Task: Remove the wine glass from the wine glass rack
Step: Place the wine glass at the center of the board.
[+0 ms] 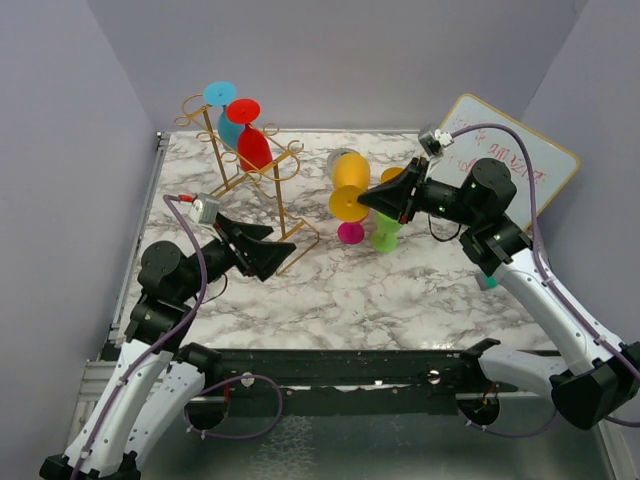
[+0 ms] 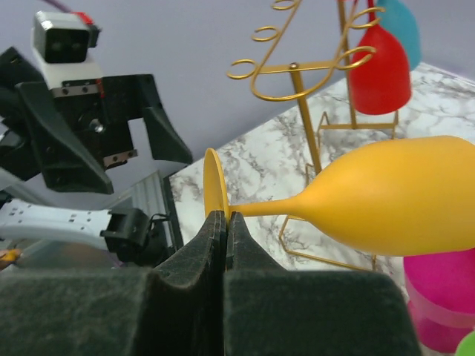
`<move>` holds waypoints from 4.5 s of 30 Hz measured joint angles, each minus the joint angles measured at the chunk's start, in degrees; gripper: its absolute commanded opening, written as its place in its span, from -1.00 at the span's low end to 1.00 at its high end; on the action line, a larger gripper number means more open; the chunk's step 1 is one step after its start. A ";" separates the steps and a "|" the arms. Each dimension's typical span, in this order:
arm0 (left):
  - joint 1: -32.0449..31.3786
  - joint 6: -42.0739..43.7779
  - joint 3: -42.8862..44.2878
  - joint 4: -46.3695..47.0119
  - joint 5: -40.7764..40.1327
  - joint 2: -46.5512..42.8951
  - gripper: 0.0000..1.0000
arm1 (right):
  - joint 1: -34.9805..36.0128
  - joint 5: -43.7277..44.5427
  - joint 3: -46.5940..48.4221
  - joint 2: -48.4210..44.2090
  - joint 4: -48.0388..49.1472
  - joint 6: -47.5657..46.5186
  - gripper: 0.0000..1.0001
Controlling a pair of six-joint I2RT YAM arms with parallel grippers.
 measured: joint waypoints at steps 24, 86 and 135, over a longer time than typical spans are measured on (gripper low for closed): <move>0.00 -13.51 -4.90 17.90 12.63 8.94 0.37 | 6.14 -16.92 4.04 6.62 -4.11 -2.45 -0.99; -4.79 -1.14 -2.49 7.56 19.76 10.86 -1.00 | 10.51 -6.78 10.86 6.32 -20.85 -9.64 0.12; -4.90 15.67 -17.99 25.14 33.59 -8.61 -1.00 | -0.07 -36.68 8.66 23.34 10.03 26.62 0.21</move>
